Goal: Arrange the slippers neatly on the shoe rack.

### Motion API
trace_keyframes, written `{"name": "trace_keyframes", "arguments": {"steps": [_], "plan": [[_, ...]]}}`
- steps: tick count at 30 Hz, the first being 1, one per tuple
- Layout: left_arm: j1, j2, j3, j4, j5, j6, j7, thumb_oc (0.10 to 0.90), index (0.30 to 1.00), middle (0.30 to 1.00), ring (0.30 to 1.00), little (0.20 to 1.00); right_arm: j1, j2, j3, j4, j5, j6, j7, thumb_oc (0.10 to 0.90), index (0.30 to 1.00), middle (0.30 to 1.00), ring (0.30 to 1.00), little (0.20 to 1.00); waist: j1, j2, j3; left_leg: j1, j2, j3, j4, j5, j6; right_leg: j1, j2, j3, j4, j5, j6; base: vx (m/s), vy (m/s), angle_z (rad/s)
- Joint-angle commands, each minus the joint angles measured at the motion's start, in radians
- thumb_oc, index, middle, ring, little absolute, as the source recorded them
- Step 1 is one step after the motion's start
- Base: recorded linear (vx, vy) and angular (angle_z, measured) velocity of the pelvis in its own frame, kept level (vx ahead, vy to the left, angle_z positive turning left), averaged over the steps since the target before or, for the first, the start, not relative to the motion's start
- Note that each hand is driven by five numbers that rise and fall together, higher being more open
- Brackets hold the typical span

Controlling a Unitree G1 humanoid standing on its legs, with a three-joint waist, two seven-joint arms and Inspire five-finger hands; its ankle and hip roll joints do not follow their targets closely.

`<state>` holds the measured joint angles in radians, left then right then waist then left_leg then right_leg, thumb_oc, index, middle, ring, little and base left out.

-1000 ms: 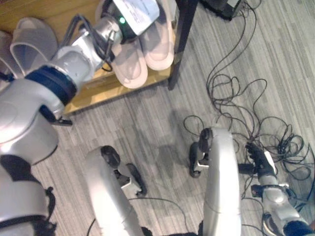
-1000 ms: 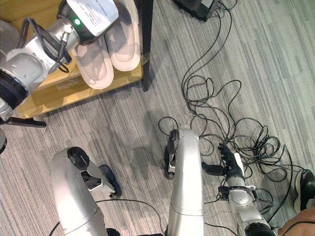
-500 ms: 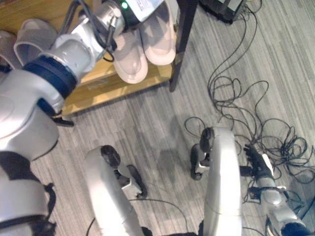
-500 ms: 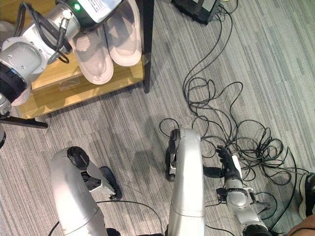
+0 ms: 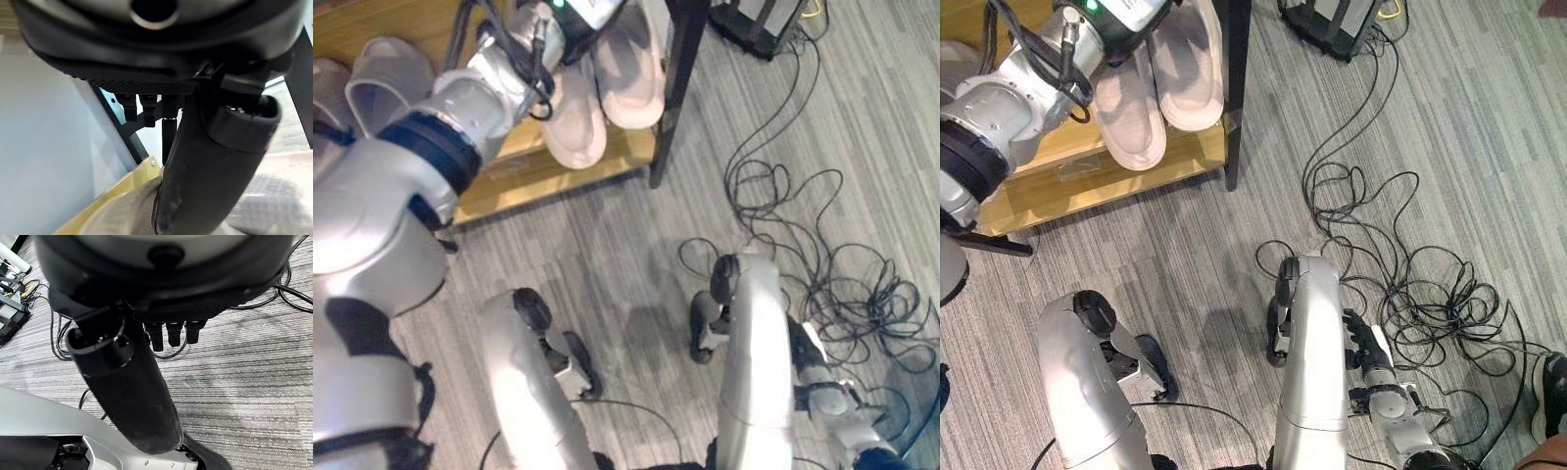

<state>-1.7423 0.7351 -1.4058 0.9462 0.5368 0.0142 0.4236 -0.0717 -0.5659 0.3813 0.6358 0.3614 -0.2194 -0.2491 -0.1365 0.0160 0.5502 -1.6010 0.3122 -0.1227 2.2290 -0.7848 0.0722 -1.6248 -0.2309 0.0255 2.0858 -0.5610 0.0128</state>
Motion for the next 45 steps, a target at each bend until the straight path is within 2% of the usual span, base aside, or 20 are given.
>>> {"name": "trace_keyframes", "arguments": {"steps": [1, 19, 33, 38, 41, 45], "plan": [[-0.234, 0.029, 0.092, 0.133, -0.103, 0.043, 0.082, 0.800, 0.900, 0.900, 0.900, 0.900, 0.023, 0.009, -0.032, -0.063, -0.002, -0.028, -0.011, 0.800, 0.900, 0.900, 0.900, 0.900, -0.007, -0.031, -0.030, 0.031, -0.047, -0.079, -0.017, -0.015, 0.104, 0.055, -0.039, 0.042, -0.027, -0.121, -0.095, -0.01, -0.017, 0.06], [-0.185, 0.040, 0.088, 0.126, -0.143, 0.012, 0.032, 0.800, 0.900, 0.900, 0.900, 0.900, 0.019, 0.022, 0.022, 0.020, -0.041, -0.008, 0.003, 0.800, 0.900, 0.900, 0.900, 0.900, 0.003, -0.029, -0.030, 0.031, -0.058, -0.091, -0.006, -0.016, 0.093, 0.055, -0.050, 0.054, -0.011, -0.128, -0.098, 0.00, -0.005, 0.01], [-0.196, 0.031, 0.031, 0.191, -0.045, 0.051, 0.010, 0.800, 0.900, 0.900, 0.900, 0.900, 0.025, 0.013, 0.042, 0.046, -0.076, -0.005, -0.004, 0.800, 0.900, 0.900, 0.900, 0.900, 0.003, -0.029, -0.030, 0.031, -0.059, -0.091, 0.002, -0.020, 0.091, 0.055, -0.050, 0.059, -0.006, -0.122, -0.091, 0.00, 0.000, 0.00], [-0.171, 0.027, 0.061, 0.194, -0.066, 0.047, 0.014, 0.800, 0.900, 0.900, 0.900, 0.900, 0.019, 0.016, 0.050, 0.060, -0.079, -0.003, -0.006, 0.800, 0.900, 0.900, 0.900, 0.900, 0.004, -0.026, -0.030, 0.031, -0.061, -0.090, 0.002, -0.019, 0.089, 0.055, -0.053, 0.059, -0.003, -0.123, -0.091, 0.00, 0.000, 0.00], [-0.150, 0.022, 0.125, 0.180, -0.163, 0.023, 0.024, 0.800, 0.900, 0.900, 0.900, 0.900, 0.019, 0.026, 0.057, 0.066, -0.083, 0.001, -0.004, 0.800, 0.900, 0.900, 0.900, 0.900, 0.005, -0.023, -0.030, 0.031, -0.065, -0.090, 0.006, -0.020, 0.088, 0.055, -0.052, 0.062, 0.000, -0.127, -0.093, 0.00, 0.000, 0.00], [-0.141, 0.023, 0.162, 0.149, -0.237, -0.001, 0.006, 0.800, 0.900, 0.900, 0.900, 0.900, 0.016, 0.037, 0.062, 0.088, -0.101, 0.014, -0.002, 0.800, 0.900, 0.900, 0.900, 0.900, 0.005, -0.017, -0.030, 0.031, -0.070, -0.090, 0.008, -0.023, 0.087, 0.055, -0.055, 0.065, 0.006, -0.132, -0.093, 0.00, 0.000, 0.00]]}}
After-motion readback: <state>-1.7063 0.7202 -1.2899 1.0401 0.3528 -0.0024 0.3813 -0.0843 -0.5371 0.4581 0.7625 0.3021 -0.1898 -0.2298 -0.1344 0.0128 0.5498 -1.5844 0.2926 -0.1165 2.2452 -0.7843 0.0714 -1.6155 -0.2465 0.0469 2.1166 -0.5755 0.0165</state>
